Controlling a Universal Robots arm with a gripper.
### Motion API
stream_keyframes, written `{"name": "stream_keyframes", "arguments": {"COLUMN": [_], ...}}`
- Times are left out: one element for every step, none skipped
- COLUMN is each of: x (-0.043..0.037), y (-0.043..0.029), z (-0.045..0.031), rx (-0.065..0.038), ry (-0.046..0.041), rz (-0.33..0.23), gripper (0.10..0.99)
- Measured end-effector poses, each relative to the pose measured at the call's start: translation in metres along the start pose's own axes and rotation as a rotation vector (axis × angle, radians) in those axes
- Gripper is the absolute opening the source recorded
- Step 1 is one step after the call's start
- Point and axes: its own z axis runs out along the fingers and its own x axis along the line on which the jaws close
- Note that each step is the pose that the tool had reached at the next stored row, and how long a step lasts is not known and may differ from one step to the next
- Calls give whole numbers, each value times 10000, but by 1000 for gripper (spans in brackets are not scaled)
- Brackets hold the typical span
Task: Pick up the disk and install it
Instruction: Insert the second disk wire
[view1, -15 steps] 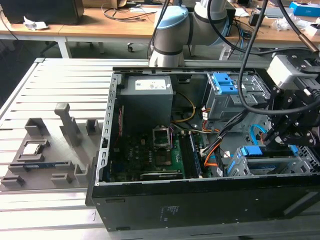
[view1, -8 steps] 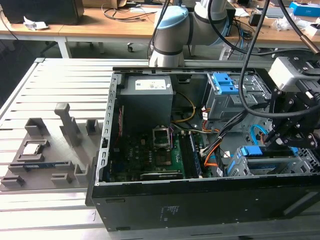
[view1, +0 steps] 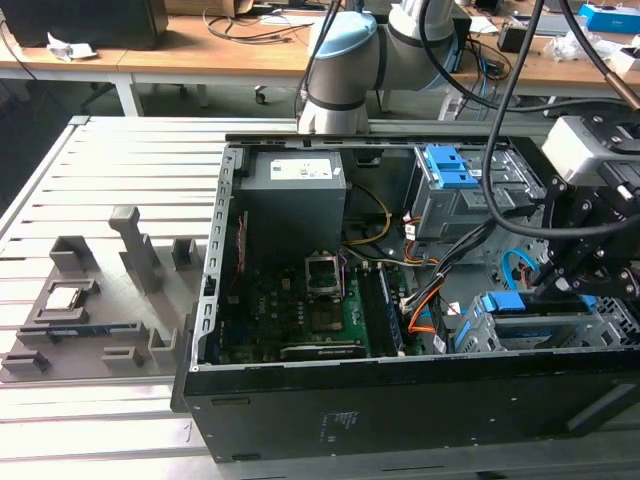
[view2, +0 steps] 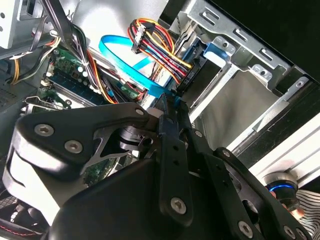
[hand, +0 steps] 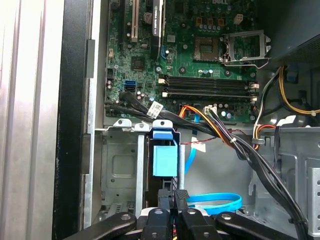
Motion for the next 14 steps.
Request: {"name": "stream_keyframes", "arguments": {"x": [1,1,2,2,3,5,6,6,6,7,7,7,7,6], "y": [0,0,0,3,11,24,27,26,26,27,27,27,27,27], "z": [7,9,12,20,29,46,64,69,71,74,76,77,77,72], "rx": [-1,-2,-3,-2,-1,-3,-4,-3,-3,-3,-3,-3,-4,-4], "ry": [-5,-1,1,-1,-1,-3,5,14,28,26,25,28,30,46], "rz": [0,0,0,1,1,1,-1,-2,-1,1,0,1,1,3], "gripper": [161,161,161,161,161,161,161,161,161,161,161,169,169,235]}}
